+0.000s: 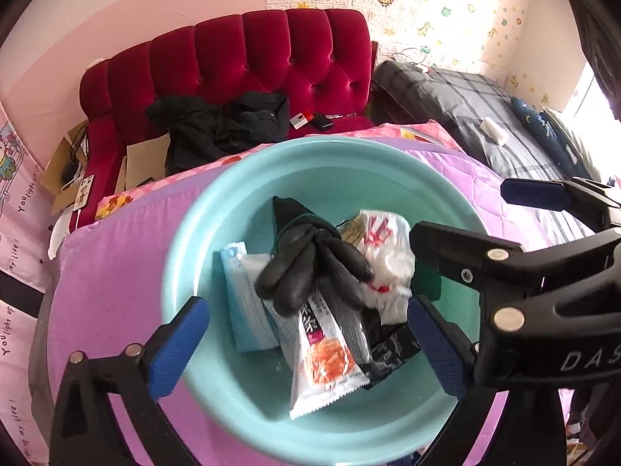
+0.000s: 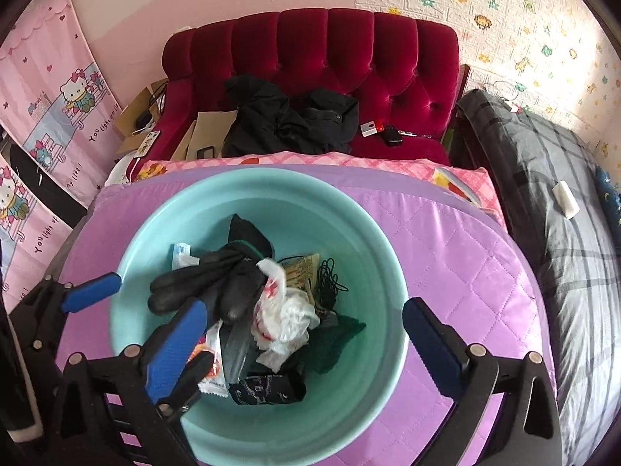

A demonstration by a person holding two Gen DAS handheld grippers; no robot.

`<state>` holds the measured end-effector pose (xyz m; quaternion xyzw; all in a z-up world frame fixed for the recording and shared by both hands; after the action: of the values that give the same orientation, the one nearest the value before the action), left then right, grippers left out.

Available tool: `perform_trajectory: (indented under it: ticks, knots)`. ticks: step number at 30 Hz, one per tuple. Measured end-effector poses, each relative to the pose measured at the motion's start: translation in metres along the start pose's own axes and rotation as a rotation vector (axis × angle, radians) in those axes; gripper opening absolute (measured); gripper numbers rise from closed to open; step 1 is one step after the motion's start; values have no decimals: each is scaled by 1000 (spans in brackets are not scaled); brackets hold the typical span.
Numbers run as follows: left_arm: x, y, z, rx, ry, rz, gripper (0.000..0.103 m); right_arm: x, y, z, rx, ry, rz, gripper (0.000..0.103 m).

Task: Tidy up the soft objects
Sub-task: 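Carry gloves and earphones into the teal basin and open both grippers, then move both open grippers back over the navy packet and beige foam piece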

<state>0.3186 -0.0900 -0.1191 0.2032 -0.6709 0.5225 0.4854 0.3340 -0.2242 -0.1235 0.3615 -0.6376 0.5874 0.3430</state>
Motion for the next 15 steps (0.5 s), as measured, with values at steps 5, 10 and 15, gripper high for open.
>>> perform_trajectory:
  ticks: [5,10,15]
  knots:
    - [14,13,4,-5,-8,7,103,16,14,0,3,-2,6,103]
    - [32,31,10,-6,-2,9,103,34,36,-1,13,0,-2,103]
    - [52,52,15,5,-8,22,103,56,59,-1,25,-9,11,103]
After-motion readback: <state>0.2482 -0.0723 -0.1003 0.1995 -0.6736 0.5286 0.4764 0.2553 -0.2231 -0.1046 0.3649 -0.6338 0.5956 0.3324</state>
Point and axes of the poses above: each gripper's, at about its wrist camera, not at the fingertips, and x roughly against the way its jaws point, z to its right, y to its underside, the point moved 6 cm from there along -x, roughly the way its jaws point, and after that the axes turned 2 degrees about -x, right-handed, at the moved point
